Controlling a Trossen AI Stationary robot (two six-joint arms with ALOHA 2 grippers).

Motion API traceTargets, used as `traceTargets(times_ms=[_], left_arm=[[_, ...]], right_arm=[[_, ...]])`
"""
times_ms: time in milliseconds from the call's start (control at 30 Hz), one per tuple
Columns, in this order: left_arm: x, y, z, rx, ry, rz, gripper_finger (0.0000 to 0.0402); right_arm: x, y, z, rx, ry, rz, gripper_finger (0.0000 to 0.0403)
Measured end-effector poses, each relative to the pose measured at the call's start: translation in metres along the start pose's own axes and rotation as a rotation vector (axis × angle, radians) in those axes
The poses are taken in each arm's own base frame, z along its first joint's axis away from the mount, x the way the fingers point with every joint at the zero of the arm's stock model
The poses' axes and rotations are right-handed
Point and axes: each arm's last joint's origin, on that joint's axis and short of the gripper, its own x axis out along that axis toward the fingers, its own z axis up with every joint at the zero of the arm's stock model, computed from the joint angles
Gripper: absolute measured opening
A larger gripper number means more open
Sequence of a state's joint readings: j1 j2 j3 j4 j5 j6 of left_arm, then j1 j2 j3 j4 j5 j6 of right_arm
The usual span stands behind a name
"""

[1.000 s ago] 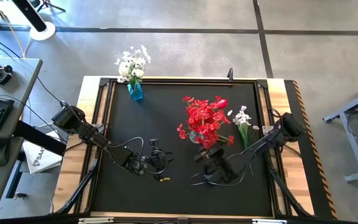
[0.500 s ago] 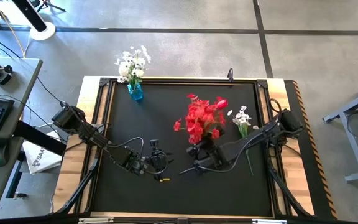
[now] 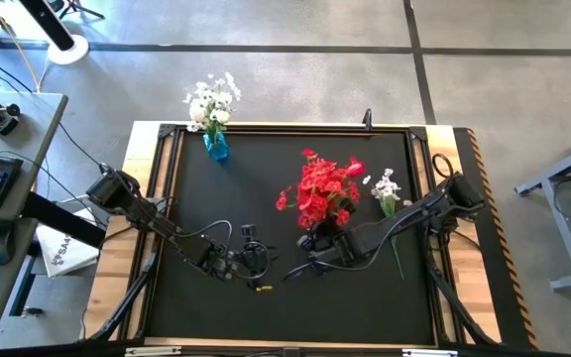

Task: Sort flowers into vase by color
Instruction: Move the transparent vase to the top right of the table

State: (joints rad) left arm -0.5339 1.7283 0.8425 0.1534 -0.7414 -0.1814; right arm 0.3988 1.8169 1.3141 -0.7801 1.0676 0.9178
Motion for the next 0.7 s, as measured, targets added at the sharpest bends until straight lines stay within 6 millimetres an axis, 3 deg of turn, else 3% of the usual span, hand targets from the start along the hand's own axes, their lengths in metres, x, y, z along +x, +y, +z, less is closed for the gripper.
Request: traceTargets(times_ms=[200, 333, 700], left_arm=[[0.002, -0.002, -0.002, -0.003, -0.002, -0.005, 0.0106], [0.003, -0.002, -0.001, 0.006, -0.004, -0.006, 0.0106], [0.003, -0.002, -0.001, 0.01, -0.007, -0.008, 0.0106]], right_arm=[[-0.014, -0.001, 0.015, -0.069, 0.035, 0.077, 0.0227], [-0.03, -0.007, 0.023, -0.097, 0.087, 0.143, 0.0277], [-0.081, -0.024, 0.02, -0.178, 0.197, 0.353, 0.0295]])
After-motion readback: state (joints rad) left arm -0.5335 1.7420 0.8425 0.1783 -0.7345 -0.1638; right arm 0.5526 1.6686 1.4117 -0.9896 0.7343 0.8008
